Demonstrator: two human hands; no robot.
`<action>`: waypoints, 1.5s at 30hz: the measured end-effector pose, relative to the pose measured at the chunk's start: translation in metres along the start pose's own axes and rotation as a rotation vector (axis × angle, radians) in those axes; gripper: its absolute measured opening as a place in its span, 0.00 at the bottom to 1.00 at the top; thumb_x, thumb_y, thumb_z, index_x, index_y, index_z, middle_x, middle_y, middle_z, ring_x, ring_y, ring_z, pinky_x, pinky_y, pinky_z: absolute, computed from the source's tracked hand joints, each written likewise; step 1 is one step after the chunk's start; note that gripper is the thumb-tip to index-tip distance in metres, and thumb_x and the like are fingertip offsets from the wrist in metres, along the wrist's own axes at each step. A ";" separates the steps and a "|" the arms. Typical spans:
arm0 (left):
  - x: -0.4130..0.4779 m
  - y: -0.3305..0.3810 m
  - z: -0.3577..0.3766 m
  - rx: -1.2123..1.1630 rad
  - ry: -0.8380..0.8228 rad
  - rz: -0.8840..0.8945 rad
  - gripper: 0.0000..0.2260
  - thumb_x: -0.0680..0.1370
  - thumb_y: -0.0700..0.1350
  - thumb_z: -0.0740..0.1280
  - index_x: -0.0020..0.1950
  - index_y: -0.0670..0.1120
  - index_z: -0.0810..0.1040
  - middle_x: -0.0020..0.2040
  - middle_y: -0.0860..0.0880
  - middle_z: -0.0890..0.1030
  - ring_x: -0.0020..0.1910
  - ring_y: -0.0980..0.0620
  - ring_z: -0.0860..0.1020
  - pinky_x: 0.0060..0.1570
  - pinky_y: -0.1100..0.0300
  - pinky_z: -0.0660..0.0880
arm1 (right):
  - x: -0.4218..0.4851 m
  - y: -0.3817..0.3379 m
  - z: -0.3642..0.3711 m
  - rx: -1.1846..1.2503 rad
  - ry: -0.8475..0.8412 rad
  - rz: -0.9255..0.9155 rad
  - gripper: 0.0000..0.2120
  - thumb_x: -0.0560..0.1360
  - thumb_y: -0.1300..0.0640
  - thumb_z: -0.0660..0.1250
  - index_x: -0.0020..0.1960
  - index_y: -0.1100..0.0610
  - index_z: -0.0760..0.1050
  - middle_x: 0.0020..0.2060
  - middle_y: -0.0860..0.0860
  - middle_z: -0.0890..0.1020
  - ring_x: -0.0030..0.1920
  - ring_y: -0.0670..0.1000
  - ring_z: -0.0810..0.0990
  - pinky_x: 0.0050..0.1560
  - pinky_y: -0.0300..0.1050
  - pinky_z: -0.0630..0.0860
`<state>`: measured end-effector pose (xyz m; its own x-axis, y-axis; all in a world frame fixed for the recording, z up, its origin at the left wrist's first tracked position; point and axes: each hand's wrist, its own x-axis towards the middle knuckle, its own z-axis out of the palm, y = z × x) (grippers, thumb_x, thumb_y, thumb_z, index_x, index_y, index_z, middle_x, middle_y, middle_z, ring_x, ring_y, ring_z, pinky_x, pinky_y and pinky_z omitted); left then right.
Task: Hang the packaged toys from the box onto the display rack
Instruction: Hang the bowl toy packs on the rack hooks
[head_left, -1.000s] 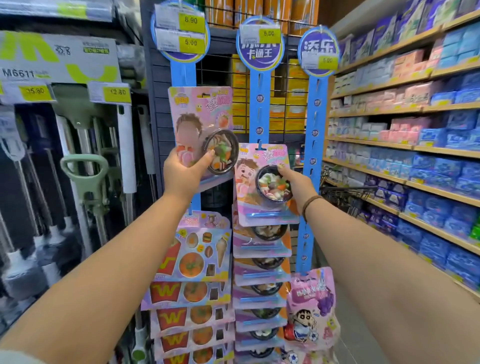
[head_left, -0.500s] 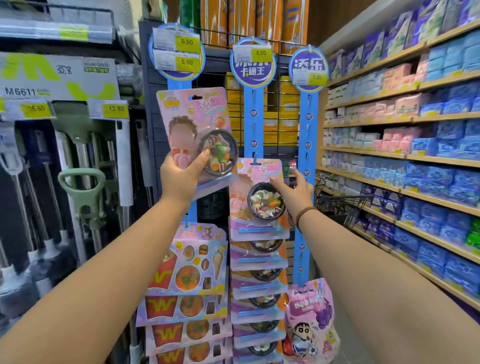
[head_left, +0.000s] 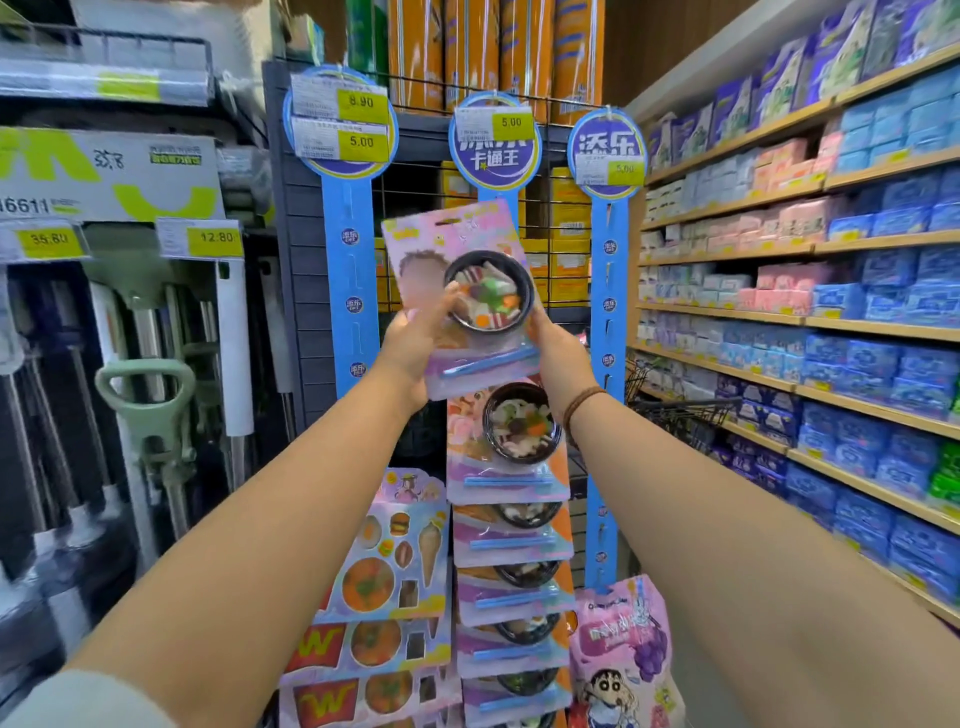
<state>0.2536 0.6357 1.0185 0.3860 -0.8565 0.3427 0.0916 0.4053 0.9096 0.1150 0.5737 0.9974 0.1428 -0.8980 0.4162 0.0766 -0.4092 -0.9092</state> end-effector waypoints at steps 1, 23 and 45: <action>0.004 0.000 0.004 0.024 -0.017 -0.032 0.21 0.76 0.53 0.67 0.64 0.43 0.70 0.49 0.55 0.74 0.54 0.54 0.72 0.48 0.57 0.69 | 0.001 0.002 -0.002 0.012 0.041 0.012 0.11 0.81 0.49 0.56 0.48 0.52 0.73 0.38 0.43 0.74 0.42 0.45 0.74 0.43 0.34 0.72; -0.016 -0.030 0.016 0.401 0.044 -0.069 0.31 0.71 0.58 0.71 0.66 0.41 0.68 0.66 0.44 0.73 0.59 0.46 0.73 0.48 0.53 0.69 | -0.035 0.039 -0.024 -0.054 0.214 0.117 0.15 0.80 0.60 0.58 0.59 0.69 0.75 0.58 0.65 0.78 0.59 0.64 0.75 0.60 0.55 0.73; -0.164 -0.092 -0.134 0.496 -0.080 -0.577 0.07 0.78 0.41 0.64 0.53 0.38 0.75 0.38 0.43 0.77 0.33 0.48 0.75 0.33 0.58 0.73 | -0.193 0.132 0.033 -0.152 0.290 0.445 0.08 0.79 0.61 0.56 0.54 0.56 0.72 0.36 0.52 0.73 0.30 0.49 0.66 0.29 0.41 0.63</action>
<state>0.3044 0.7819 0.8475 0.3328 -0.9169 -0.2202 -0.1714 -0.2885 0.9420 0.1301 0.6979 0.7972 -0.1508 -0.9885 -0.0093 -0.0755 0.0209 -0.9969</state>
